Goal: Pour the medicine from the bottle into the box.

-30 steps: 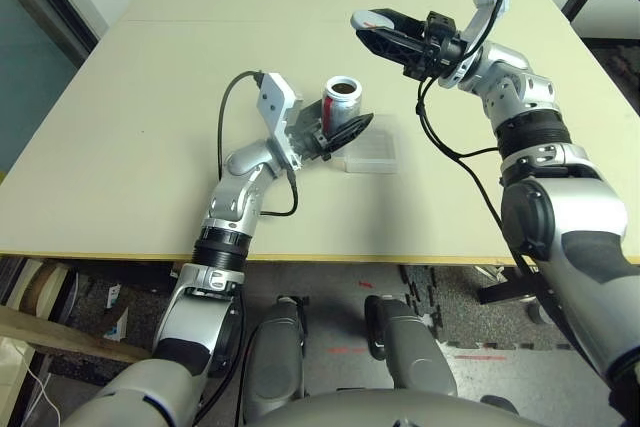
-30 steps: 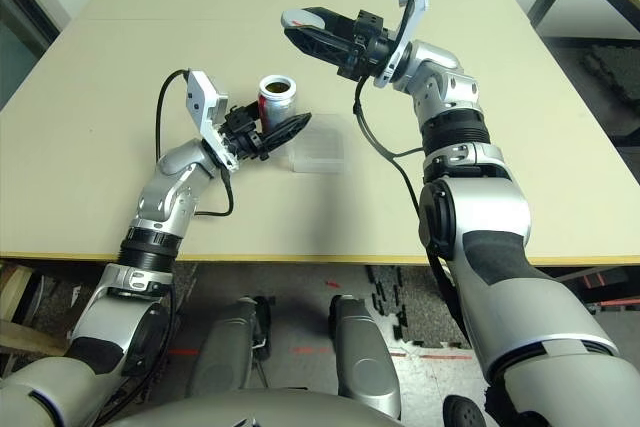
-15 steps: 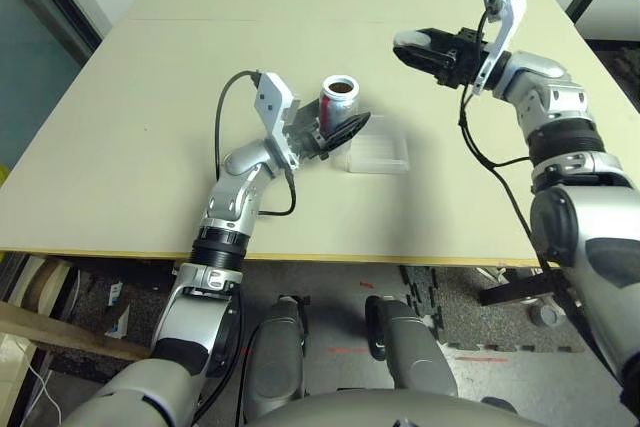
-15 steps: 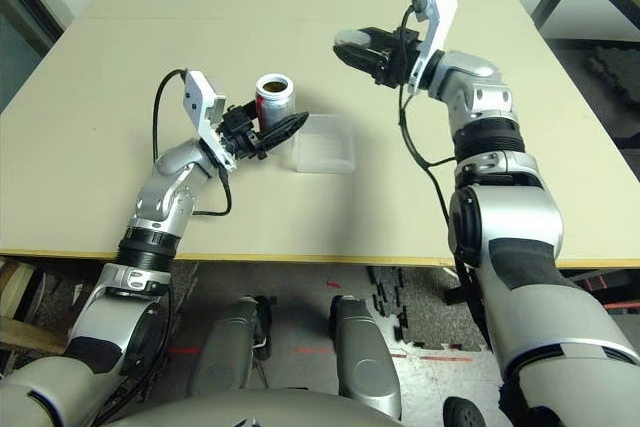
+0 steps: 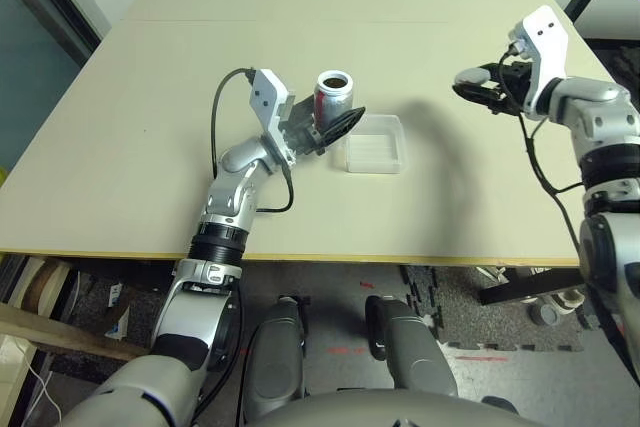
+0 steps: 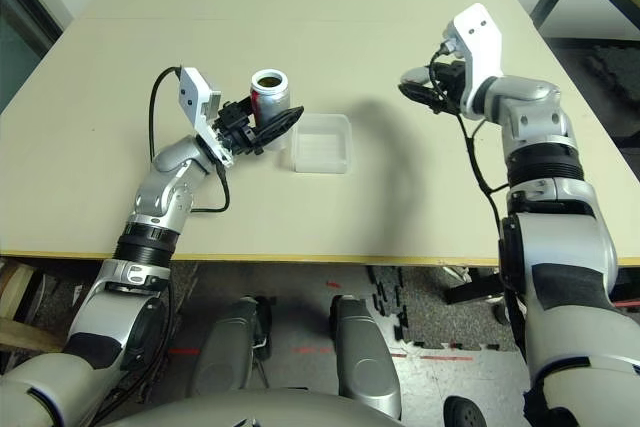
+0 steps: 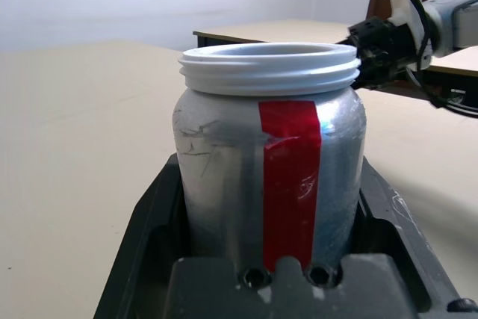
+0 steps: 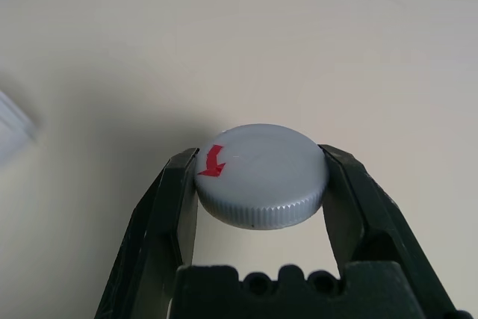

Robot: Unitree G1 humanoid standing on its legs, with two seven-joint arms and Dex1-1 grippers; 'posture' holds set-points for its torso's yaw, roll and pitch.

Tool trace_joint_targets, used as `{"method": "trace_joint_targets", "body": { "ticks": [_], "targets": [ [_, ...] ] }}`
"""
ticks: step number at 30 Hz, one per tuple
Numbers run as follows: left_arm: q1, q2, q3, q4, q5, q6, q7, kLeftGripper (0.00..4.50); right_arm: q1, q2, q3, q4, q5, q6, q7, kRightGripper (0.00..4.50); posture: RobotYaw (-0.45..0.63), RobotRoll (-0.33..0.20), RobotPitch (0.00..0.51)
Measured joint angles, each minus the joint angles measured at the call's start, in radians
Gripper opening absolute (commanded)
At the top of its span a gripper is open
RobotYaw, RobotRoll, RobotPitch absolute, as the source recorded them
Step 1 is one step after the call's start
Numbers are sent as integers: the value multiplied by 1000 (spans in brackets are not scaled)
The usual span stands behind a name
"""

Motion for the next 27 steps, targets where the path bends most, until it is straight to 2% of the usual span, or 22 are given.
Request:
{"method": "trace_joint_targets", "body": {
  "ticks": [14, 22, 27],
  "targets": [
    [-33, 1, 3, 29, 1, -22, -1, 2707, 8, -18, 88, 8, -68, 13, 32, 2584, -64, 0, 150],
    [-34, 5, 5, 45, 2, -31, -1, 2707, 8, -18, 101, 41, -90, 12, 31, 2584, -65, 0, 152],
    [-34, 7, 5, 47, 2, -34, -1, 2707, 8, -18, 103, 45, -101, -8, 27, 4262, -68, 0, 151]
  ]
}}
